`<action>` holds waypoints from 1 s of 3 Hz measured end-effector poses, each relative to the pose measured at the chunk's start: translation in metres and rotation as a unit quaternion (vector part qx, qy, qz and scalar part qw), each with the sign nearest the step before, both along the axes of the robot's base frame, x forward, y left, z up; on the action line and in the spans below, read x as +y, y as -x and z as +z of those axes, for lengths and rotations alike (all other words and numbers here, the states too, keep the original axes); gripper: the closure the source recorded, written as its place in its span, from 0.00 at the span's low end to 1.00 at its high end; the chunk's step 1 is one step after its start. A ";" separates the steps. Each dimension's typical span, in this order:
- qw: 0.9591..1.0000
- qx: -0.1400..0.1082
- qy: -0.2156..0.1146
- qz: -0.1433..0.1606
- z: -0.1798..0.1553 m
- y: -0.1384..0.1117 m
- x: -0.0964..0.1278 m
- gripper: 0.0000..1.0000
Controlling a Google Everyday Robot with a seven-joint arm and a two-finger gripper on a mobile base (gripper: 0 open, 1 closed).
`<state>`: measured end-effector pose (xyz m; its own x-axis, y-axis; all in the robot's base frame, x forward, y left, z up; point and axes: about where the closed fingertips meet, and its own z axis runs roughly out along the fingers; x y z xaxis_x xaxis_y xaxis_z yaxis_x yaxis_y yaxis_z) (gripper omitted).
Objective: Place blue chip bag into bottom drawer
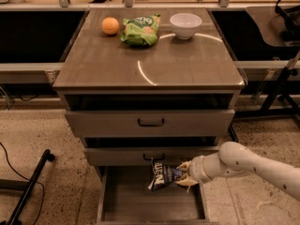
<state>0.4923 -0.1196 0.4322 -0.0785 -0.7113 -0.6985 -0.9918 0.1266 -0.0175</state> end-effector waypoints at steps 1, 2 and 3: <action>1.000 0.004 -0.012 -0.005 -0.045 -0.003 0.007 1.00; 1.000 0.018 -0.018 -0.011 -0.086 -0.004 0.013 1.00; 0.999 0.028 -0.014 -0.021 -0.125 -0.003 0.017 1.00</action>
Offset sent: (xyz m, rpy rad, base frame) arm 0.0070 0.0165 -0.1408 0.0481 0.0764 -0.0443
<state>0.4953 -0.1027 0.3074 -0.1470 -0.6873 -0.7114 -0.9851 0.1669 0.0424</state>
